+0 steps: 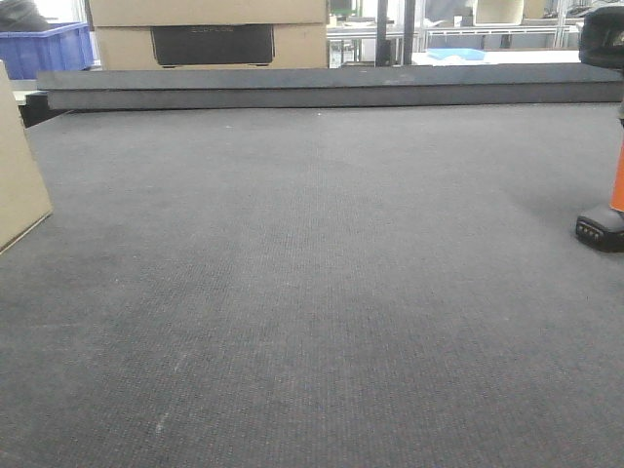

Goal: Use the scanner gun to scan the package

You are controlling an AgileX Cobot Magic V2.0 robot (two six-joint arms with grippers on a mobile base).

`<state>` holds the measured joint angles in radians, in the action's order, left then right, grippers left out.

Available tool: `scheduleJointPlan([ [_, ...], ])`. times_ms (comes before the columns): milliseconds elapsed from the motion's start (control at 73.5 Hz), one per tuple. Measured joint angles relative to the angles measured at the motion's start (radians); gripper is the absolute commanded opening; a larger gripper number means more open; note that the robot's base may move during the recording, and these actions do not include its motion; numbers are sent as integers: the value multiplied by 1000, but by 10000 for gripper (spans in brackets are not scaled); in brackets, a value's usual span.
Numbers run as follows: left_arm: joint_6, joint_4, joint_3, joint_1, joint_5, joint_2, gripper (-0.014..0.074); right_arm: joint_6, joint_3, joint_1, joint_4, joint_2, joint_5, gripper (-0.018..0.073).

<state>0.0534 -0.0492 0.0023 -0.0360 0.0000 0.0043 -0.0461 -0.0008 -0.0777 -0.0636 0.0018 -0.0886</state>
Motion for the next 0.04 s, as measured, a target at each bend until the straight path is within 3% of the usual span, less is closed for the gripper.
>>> scheduleJointPlan([
  [41,0,0,0,0,0,0,-111,0,0,0,0,0,0,-167],
])
